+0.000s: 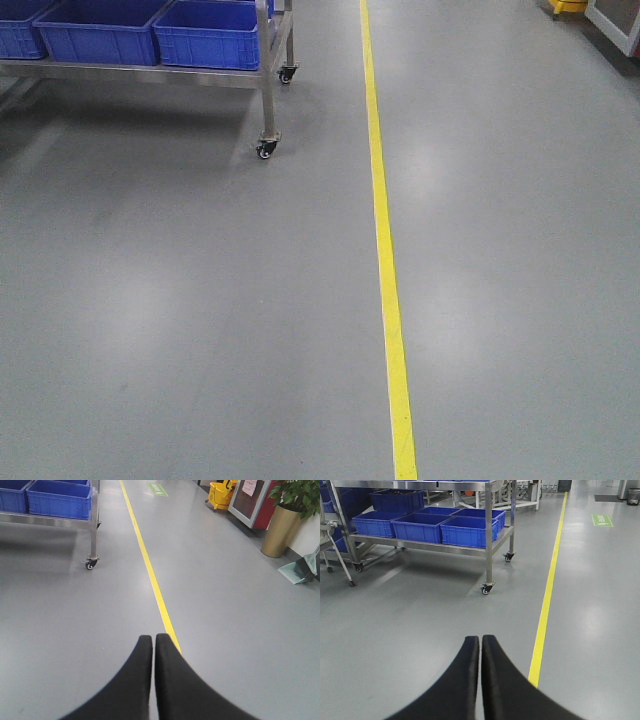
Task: Move and align brake pads A on conveyor
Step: 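Turn toward the stainless steel table with blue bins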
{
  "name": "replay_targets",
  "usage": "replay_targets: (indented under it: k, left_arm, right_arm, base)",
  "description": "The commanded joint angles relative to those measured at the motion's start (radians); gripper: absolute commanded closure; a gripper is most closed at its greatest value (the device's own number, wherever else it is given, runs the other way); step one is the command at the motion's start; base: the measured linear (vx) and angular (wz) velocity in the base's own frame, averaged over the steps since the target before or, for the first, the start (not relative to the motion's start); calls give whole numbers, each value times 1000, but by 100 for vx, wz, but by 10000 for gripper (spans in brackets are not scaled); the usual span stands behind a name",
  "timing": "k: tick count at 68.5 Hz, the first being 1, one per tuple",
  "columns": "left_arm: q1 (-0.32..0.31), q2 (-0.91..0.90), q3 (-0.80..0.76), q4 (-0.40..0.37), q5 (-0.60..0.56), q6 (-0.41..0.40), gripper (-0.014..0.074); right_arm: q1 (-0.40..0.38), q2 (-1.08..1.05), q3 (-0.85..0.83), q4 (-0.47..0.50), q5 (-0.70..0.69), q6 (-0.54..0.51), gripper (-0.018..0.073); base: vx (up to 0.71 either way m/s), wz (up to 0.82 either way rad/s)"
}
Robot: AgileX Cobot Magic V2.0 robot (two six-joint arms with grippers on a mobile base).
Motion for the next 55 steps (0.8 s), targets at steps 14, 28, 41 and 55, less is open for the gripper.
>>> replay_targets:
  k: [14, 28, 41, 55]
  left_arm:
    - [-4, 12, -25, 5, -65, -1, 603]
    - [-4, 12, -25, 5, -65, -1, 603]
    - [-4, 12, -25, 5, -65, -1, 603]
    - [-4, 12, -25, 5, -65, -1, 603]
  right_arm:
    - [-5, 8, -27, -8, -73, -9, 562]
    - [-5, 8, -27, -8, -73, -9, 562]
    - [-5, 8, -27, -8, -73, -9, 562]
    - [-5, 8, -27, -8, -73, -9, 562]
  base:
    - [4, 10]
    - [7, 50]
    - [9, 81]
    - [8, 95]
